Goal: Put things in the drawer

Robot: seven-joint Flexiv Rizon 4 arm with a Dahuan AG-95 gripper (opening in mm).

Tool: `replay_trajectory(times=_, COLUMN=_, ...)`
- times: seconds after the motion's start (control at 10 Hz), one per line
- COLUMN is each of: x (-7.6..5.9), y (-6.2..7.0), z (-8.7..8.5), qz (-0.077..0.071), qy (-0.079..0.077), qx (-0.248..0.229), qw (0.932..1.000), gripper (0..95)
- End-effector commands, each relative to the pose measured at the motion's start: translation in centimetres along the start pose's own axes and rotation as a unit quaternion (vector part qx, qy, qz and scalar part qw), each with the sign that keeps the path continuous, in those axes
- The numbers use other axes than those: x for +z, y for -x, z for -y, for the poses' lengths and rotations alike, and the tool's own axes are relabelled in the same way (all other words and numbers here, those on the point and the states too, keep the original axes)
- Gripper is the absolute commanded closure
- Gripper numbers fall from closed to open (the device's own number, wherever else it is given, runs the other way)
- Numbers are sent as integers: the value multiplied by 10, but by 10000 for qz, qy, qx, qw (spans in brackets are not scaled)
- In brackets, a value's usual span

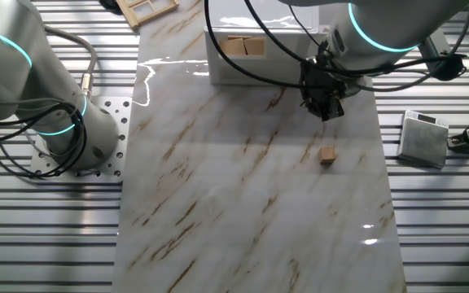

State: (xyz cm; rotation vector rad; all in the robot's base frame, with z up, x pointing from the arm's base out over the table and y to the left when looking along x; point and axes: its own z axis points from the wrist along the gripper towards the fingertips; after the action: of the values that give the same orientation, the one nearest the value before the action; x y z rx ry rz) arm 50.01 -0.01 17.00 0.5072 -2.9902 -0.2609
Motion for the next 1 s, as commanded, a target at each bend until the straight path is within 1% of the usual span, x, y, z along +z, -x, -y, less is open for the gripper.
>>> replay_trajectory(times=0.1, x=0, y=0, z=0, qz=-7, qy=-3, qx=-46, qw=10000, gripper=950)
replay_trajectory(times=0.4, x=0, y=0, z=0, qz=-14, qy=-4, qx=-68, qw=10000, gripper=950)
replay_trajectory(times=0.7, x=2, y=1, z=2, qz=-26, qy=5, qx=-199, qw=9998, gripper=950)
replay_trajectory(times=0.9, x=9, y=4, z=10, qz=-6, qy=12, qx=-207, qw=9998, gripper=950)
replay_trajectory(times=1.0, x=10, y=6, z=15, qz=-3, qy=17, qx=-220, qw=9998, gripper=950)
